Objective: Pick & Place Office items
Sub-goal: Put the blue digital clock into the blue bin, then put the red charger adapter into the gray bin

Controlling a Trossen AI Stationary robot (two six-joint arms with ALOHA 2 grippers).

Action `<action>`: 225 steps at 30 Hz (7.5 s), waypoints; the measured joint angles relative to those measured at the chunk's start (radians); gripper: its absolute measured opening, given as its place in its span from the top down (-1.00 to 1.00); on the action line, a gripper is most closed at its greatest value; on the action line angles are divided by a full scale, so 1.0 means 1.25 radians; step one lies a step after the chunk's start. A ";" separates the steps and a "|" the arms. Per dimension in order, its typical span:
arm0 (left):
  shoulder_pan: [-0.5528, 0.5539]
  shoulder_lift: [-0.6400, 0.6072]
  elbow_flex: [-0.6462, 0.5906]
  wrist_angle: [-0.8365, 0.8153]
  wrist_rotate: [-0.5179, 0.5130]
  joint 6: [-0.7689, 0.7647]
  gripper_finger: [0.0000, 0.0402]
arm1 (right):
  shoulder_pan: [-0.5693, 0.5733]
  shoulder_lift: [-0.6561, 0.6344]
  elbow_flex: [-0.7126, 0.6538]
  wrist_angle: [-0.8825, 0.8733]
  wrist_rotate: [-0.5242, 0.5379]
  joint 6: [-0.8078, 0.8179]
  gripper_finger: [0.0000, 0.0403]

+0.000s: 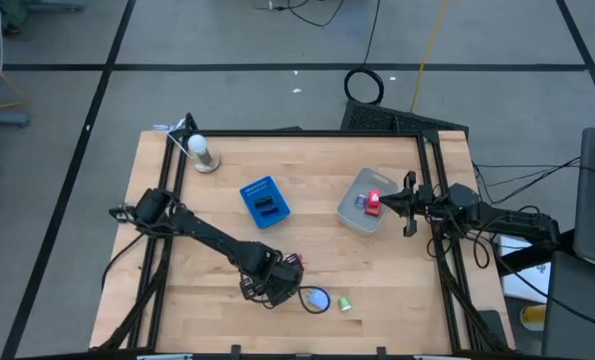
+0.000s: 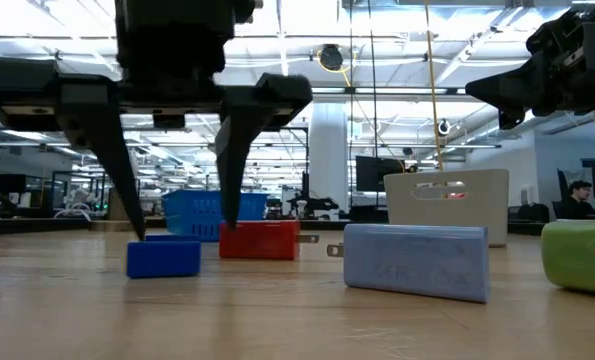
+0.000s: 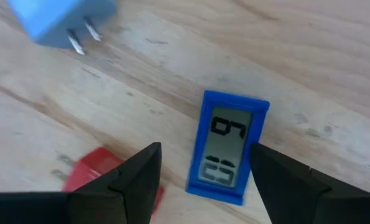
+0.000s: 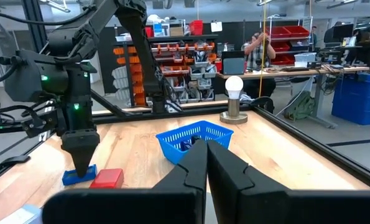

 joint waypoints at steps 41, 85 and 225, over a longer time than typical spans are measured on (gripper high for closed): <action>0.023 0.055 0.002 -0.005 0.088 -0.050 -0.07 | 0.000 0.024 0.000 0.004 0.001 -0.003 0.98; 0.032 -1.068 -0.784 0.529 -0.317 -0.589 0.78 | 0.000 0.042 0.000 0.000 0.000 0.015 0.98; 0.262 -1.376 -1.021 0.483 -0.400 -0.876 0.92 | 0.230 0.952 0.411 0.245 -0.041 0.120 0.40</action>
